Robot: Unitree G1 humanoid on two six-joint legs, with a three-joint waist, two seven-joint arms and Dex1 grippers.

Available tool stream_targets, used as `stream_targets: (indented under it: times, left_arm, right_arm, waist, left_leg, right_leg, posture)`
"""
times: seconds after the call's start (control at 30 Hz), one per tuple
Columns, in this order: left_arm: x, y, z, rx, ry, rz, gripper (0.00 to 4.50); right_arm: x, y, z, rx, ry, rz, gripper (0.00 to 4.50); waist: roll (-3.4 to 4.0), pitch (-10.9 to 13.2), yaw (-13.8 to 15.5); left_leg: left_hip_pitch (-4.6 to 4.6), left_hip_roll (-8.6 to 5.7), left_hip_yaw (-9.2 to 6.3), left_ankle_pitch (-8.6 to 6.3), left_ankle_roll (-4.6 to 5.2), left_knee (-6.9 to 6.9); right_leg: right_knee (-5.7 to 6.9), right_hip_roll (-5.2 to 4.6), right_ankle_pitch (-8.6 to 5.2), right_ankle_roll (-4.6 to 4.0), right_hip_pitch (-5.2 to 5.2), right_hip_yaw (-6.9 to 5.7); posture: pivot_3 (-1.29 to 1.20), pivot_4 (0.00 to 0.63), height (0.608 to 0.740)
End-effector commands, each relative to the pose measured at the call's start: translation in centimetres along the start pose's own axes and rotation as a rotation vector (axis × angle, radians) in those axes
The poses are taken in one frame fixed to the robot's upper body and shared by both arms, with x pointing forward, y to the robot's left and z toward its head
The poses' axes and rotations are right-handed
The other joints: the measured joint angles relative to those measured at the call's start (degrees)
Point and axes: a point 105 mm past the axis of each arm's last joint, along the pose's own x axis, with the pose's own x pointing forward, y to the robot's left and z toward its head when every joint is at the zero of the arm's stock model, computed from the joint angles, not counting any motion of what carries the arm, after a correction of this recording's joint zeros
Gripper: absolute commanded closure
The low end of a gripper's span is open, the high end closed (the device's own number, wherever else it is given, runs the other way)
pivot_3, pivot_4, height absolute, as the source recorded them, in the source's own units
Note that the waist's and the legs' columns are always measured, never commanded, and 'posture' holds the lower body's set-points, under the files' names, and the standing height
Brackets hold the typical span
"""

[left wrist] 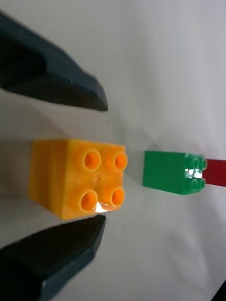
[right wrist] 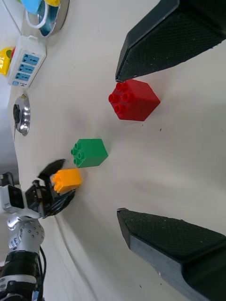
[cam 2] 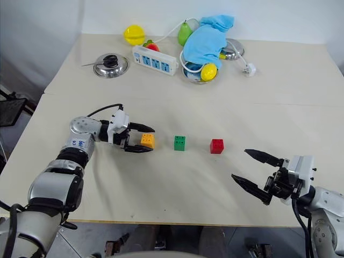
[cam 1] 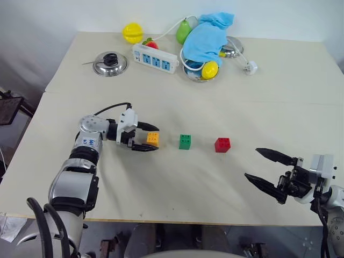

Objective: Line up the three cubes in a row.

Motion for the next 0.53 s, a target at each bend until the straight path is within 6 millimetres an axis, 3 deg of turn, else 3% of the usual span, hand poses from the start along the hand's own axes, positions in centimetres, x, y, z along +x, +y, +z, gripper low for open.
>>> stream_targets:
  times: [0.03, 0.27, 0.4, 0.53]
  left_arm:
    - [-3.3, -0.4, 1.3, 0.03, -0.056, 0.04, 0.84]
    - [-8.4, -5.1, 1.2, -0.089, -0.068, 0.184, 0.84]
    - [-9.5, -5.5, 1.7, -0.079, -0.099, 0.342, 0.84]
    - [-9.5, -6.2, 1.4, -0.064, -0.077, 0.36, 0.84]
  right_arm:
    - [-0.7, -0.3, 1.0, -0.045, 0.002, 0.018, 0.0]
    - [-0.8, -0.1, 1.4, -0.081, -0.046, 0.106, 0.0]
    - [0.0, -0.2, 1.2, -0.108, -0.088, 0.152, 0.0]
    - [0.3, -0.4, 0.6, -0.084, -0.07, 0.194, 0.0]
  waist:
    - [0.0, 0.0, -0.4]
    - [0.02, 0.0, -1.32]
    - [0.02, 0.01, -0.8]
    - [0.04, 0.0, -0.03]
  left_leg:
    - [0.01, 0.02, 0.0, 0.0, 0.0, -0.01]
    - [0.05, 0.05, -0.05, 0.0, 0.0, -0.01]
    - [0.09, 0.08, -0.14, 0.0, 0.0, 0.03]
    - [0.16, -0.01, -0.15, 0.02, 0.02, 0.05]
  right_leg:
    - [0.01, 0.0, 0.0, 0.0, 0.0, 0.0]
    - [0.04, -0.04, 0.0, 0.0, 0.03, 0.05]
    - [0.06, -0.09, 0.0, -0.01, 0.11, 0.02]
    - [0.12, -0.24, 0.01, -0.01, 0.15, 0.05]
  posture:
    - [0.0, 0.15, 0.74]
    - [0.0, 0.15, 0.74]
    - [0.0, 0.15, 0.74]
    - [0.0, 0.15, 0.74]
